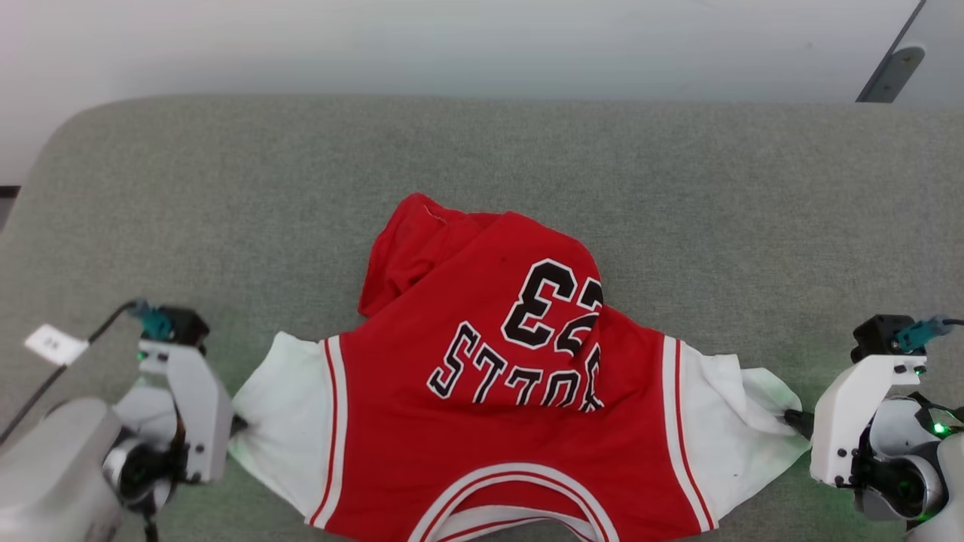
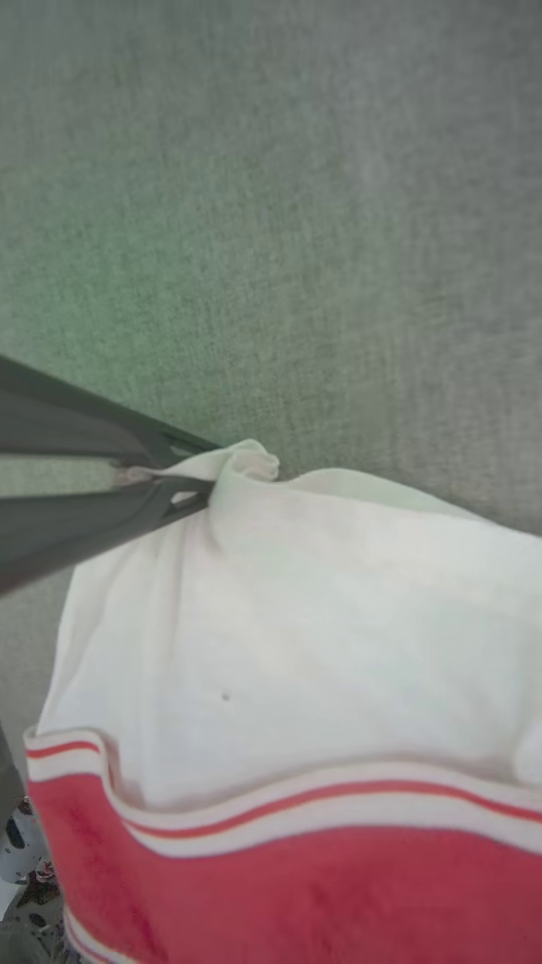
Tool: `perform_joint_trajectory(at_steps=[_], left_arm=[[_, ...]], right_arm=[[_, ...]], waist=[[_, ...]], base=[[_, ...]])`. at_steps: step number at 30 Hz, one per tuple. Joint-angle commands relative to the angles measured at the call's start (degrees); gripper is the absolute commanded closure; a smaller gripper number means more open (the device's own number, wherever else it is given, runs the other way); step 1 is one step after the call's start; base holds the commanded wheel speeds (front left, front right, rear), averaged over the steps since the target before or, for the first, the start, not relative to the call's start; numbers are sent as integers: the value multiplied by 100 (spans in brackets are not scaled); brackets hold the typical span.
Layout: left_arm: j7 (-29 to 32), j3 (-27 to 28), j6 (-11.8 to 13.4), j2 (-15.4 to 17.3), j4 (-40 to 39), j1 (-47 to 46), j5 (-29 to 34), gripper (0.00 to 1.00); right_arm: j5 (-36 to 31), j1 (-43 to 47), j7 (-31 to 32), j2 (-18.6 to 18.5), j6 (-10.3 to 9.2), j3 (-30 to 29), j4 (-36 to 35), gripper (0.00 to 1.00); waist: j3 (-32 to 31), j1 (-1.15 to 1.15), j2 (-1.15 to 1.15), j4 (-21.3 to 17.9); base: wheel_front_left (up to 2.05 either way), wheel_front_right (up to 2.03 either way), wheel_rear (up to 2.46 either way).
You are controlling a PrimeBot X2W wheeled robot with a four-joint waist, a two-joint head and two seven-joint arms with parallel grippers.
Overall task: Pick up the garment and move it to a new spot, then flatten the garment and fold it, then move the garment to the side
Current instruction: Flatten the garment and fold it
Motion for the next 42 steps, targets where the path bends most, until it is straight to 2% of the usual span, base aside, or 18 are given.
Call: perform_joint_trajectory(at_steps=[1,6,10,16,21,26,34,42], left_arm=[[15,8,-21,-55,-73,-111,11,100],[205,122,105,113,-461,-487,22,100],[362,279,195,211,-850,-941,13,100],[628,551,430,303,-1244,-1751,18,100],[591,817,571,232,-1283,-2486,99,100],[337,994,613,49,-959,-3187,267,100],[-182,1039,401,-241,-344,-4024,600,100],[-756,988,153,-449,134,-4637,917,100]], right_arm=[[85,24,88,108,-6,94,38,100],[574,-316,295,62,-7,-119,-544,100],[904,-715,446,166,-7,-450,-992,100],[856,-1653,229,460,-7,-1050,-1274,100],[589,-2565,-143,745,-7,-1279,-1084,100],[348,-3398,-664,844,-7,-1296,-724,100],[101,-4412,-1258,913,-7,-1354,159,100],[-242,-5116,-2097,800,-7,-1237,700,100]], waist=[[-61,0,0,14],[-257,0,0,15],[-408,0,0,21],[-612,0,0,19],[-718,0,0,6],[-815,0,0,17],[-784,0,0,29],[-235,0,0,48]], base=[[0,0,0],[0,0,0],[0,0,0],[0,0,0],[0,0,0],[0,0,0],[0,0,0],[0,0,0]])
